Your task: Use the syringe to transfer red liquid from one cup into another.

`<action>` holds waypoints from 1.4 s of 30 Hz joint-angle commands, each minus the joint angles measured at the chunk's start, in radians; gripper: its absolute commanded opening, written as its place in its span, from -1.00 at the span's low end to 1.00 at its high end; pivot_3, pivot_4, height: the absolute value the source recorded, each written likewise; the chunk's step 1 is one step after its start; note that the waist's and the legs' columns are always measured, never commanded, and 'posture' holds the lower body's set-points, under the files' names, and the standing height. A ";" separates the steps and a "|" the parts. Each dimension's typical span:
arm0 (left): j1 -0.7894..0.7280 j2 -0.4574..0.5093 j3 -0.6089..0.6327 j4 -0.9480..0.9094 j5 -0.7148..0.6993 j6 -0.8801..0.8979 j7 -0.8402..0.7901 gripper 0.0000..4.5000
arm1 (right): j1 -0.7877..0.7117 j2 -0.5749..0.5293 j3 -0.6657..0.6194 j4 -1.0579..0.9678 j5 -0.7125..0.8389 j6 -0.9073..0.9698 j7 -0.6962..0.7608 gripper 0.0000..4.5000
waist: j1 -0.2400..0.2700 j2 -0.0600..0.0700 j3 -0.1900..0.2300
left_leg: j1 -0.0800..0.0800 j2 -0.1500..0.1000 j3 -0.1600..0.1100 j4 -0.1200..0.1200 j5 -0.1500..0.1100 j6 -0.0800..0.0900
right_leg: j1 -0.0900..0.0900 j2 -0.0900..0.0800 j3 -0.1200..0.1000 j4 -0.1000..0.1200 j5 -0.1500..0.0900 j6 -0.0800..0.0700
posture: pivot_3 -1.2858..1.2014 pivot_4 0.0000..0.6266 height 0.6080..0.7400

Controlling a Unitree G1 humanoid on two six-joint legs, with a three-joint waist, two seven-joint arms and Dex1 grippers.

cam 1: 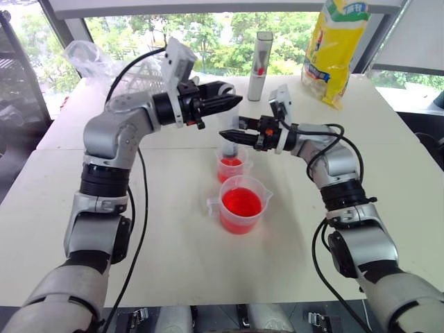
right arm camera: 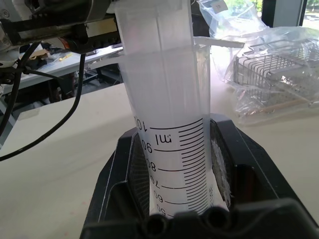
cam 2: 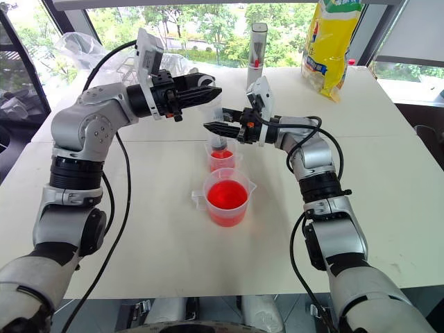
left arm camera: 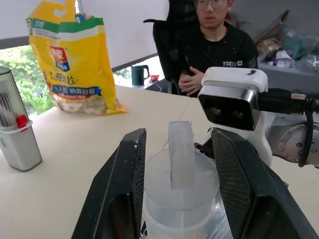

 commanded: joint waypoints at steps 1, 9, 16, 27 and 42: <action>0.017 -0.011 -0.030 -0.013 -0.003 0.023 -0.016 -0.36 | -0.076 -0.015 -0.070 -0.075 0.043 -0.008 -0.015 -0.41 | 0.000 0.000 0.000 | 0.000 0.000 0.000 0.000 0.000 0.000 | 0.000 0.000 0.000 0.000 0.000 0.000 | 0.03 -0.52 1.00; 0.019 -0.013 -0.029 -0.013 -0.007 0.036 -0.021 -0.36 | -0.087 -0.016 -0.076 -0.071 0.047 -0.006 -0.021 -0.41 | 0.000 0.000 0.000 | 0.000 0.000 0.000 0.000 0.000 0.000 | 0.000 0.000 0.000 0.000 0.000 0.000 | 0.03 -0.52 1.00; 0.024 -0.013 -0.032 -0.018 -0.007 0.042 -0.023 -0.36 | -0.094 -0.016 -0.082 -0.072 0.051 -0.002 -0.025 -0.41 | 0.000 0.000 0.000 | 0.000 0.000 0.000 0.000 0.000 0.000 | 0.000 0.000 0.000 0.000 0.000 0.000 | 0.03 -0.52 1.00; 0.004 -0.007 -0.006 -0.042 -0.029 0.059 -0.023 -0.36 | -0.074 -0.017 -0.072 -0.081 0.044 0.002 -0.022 -0.41 | 0.000 0.000 0.000 | 0.000 0.000 0.000 0.000 0.000 0.000 | 0.000 0.000 0.000 0.000 0.000 0.000 | 0.03 -0.52 1.00; -0.023 0.025 0.075 -0.084 -0.071 0.086 0.022 0.98 | -0.060 -0.009 -0.070 -0.091 0.036 0.008 -0.023 -0.41 | -0.001 0.000 0.000 | 0.000 0.000 0.000 0.000 0.000 0.000 | 0.000 0.000 0.000 0.000 0.000 0.000 | 0.03 -0.52 1.00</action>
